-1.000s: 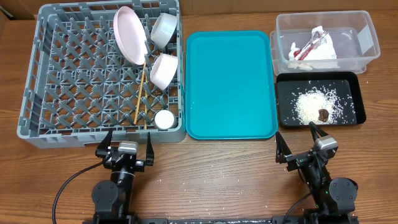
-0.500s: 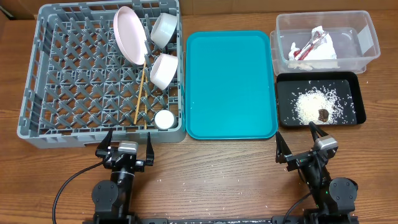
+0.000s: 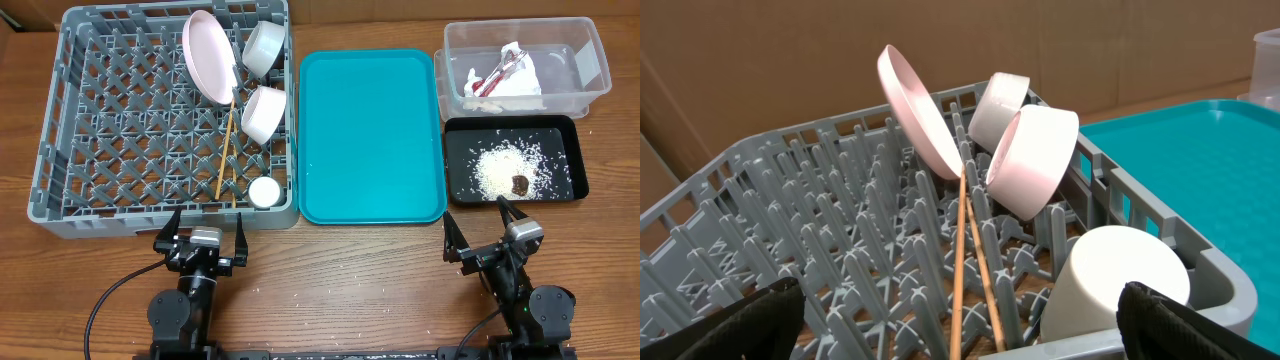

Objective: Sort waste into correct bins and load items into the dishwasher

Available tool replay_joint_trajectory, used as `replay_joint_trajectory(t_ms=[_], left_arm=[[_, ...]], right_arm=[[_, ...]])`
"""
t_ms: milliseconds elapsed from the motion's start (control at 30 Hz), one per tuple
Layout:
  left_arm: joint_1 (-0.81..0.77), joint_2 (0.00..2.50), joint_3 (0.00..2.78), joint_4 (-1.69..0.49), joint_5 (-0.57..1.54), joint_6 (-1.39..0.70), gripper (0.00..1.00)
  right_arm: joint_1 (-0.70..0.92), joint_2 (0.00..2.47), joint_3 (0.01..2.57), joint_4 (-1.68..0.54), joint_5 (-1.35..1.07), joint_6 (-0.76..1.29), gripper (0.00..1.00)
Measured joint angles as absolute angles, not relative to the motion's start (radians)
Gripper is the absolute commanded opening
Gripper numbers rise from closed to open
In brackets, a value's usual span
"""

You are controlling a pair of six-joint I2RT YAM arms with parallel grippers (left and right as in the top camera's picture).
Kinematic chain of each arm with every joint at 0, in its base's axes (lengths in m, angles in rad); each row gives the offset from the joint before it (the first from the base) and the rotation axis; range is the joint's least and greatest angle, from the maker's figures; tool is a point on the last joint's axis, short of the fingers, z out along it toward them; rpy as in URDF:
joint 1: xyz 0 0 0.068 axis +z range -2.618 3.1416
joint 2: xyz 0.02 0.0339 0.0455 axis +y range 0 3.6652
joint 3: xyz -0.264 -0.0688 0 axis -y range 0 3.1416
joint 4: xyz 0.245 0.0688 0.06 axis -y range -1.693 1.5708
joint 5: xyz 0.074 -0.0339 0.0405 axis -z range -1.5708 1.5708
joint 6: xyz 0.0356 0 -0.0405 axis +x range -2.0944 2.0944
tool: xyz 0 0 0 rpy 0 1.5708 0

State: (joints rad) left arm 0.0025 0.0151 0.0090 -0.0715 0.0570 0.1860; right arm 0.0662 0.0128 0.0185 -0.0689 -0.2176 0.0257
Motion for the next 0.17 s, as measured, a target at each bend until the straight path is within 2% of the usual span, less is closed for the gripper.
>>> replay_joint_trajectory(t_ms=[167], left_arm=[[0.002, 0.015, 0.009, -0.072, 0.057, 0.186, 1.00]], right_arm=[[0.067, 0.013, 0.019, -0.069, -0.218, 0.026, 1.00]])
